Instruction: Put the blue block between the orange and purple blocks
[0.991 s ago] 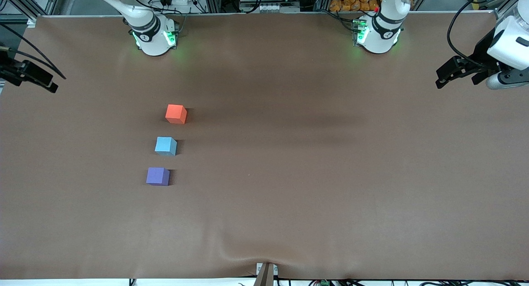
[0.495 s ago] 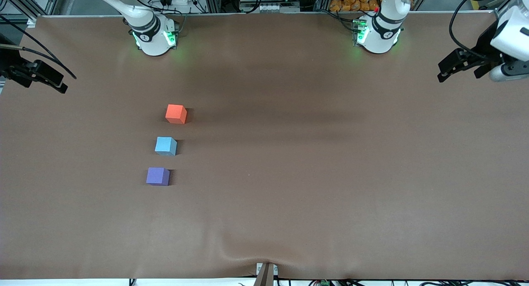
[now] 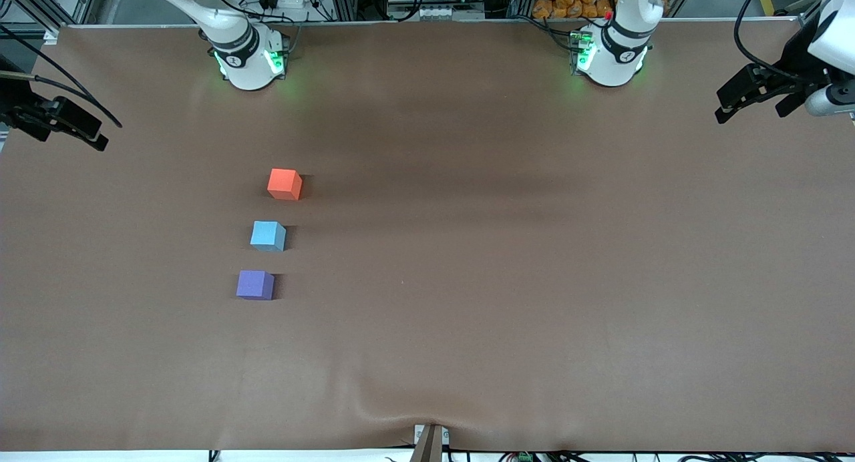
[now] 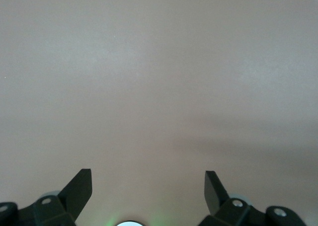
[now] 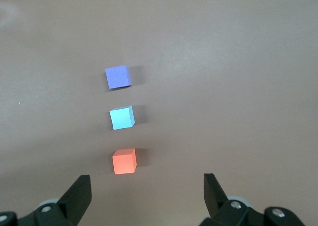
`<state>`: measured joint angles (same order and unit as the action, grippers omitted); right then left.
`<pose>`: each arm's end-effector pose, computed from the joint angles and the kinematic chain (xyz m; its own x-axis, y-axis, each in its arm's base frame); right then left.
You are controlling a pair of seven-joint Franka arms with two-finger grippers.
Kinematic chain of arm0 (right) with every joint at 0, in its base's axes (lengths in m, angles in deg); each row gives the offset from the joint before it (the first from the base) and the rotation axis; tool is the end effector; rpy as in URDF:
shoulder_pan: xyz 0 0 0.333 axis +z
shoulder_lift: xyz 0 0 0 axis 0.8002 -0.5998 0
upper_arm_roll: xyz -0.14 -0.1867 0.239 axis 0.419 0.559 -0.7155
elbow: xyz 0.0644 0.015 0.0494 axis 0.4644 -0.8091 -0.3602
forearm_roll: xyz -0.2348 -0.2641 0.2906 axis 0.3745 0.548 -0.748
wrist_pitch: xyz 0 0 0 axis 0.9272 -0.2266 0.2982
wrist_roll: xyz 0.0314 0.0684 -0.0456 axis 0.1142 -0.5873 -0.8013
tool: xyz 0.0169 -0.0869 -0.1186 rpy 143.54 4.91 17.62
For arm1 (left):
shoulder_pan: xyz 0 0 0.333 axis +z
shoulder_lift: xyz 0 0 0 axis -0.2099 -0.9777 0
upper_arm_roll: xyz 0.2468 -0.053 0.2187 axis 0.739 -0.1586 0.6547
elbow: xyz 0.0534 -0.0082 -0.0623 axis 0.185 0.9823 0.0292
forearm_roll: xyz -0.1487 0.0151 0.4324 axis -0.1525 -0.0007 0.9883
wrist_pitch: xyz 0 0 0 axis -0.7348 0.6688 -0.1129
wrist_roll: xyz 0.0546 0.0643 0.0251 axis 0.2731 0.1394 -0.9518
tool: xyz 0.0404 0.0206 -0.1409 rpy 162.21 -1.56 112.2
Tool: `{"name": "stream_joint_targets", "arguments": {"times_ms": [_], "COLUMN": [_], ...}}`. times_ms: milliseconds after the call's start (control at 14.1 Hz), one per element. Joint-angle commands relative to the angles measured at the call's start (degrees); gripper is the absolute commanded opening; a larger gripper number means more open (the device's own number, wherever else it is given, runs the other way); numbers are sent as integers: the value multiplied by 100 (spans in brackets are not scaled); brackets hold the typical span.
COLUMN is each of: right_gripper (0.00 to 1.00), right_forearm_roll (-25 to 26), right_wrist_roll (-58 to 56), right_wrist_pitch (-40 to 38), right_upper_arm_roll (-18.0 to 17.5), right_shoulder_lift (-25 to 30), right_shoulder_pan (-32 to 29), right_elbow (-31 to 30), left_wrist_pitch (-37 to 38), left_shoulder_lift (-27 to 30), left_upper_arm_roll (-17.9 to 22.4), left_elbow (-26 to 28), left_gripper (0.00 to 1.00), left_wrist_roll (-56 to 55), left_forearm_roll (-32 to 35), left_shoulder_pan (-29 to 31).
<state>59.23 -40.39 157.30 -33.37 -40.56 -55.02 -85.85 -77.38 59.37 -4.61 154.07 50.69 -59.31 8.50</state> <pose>0.5920 0.0065 0.6438 0.9816 -0.1908 0.0108 -0.1908 -0.9816 -0.0055 0.5547 -0.0617 0.6442 0.9928 0.1152 0.0341 0.1150 -0.9933 0.0087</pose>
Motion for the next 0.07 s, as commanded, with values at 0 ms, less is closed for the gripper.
{"name": "stream_joint_targets", "arguments": {"times_ms": [0], "right_gripper": [100], "right_forearm_roll": [69], "right_wrist_roll": [47], "right_wrist_pitch": [-20], "right_upper_arm_roll": [5], "right_shoulder_lift": [-16], "right_shoulder_pan": [-15], "right_elbow": [66], "left_wrist_pitch": [130], "left_shoulder_lift": [-52], "left_upper_arm_roll": [-24], "left_elbow": [-137], "left_gripper": [100], "left_wrist_roll": [76], "left_forearm_roll": [-57], "left_shoulder_pan": [45]}}
